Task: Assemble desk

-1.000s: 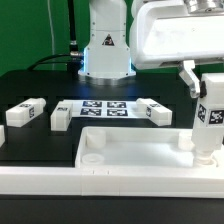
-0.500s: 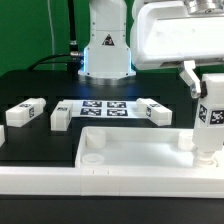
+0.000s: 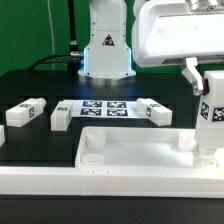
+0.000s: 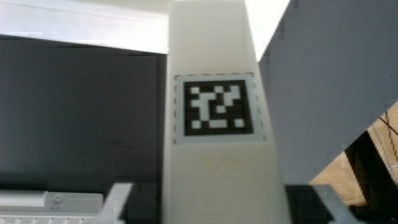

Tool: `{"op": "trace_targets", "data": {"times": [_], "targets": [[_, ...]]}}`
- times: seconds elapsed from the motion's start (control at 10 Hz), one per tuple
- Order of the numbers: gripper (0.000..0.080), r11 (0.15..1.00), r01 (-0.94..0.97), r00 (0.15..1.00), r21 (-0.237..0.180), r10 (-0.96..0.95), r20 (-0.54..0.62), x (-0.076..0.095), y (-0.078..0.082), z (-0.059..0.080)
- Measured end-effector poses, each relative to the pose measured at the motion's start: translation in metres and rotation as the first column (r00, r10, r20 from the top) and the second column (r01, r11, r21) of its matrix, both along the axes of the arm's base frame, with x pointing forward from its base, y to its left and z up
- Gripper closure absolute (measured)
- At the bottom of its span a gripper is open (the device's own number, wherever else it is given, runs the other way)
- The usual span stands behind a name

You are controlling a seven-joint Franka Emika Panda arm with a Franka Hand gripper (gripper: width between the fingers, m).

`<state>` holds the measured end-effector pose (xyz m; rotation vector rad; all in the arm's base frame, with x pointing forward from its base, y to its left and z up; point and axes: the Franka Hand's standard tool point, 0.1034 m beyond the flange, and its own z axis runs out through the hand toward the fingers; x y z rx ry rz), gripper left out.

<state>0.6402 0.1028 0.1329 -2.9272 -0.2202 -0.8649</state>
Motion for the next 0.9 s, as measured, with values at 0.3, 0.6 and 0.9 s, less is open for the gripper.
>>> {"op": "trace_targets", "data": {"times": [0.3, 0.6, 0.9], "targets": [[0.0509, 1.0, -0.001, 1.0, -0.002, 0.001, -0.011, -0.004, 0.0, -0.008], [0.0509, 1.0, -0.001, 1.0, -0.002, 0.001, -0.02, -0.006, 0.0, -0.015], [0.0509, 1.0, 0.005, 1.0, -0.003, -0.005, 0.015, -0.003, -0.001, -0.015]]}}
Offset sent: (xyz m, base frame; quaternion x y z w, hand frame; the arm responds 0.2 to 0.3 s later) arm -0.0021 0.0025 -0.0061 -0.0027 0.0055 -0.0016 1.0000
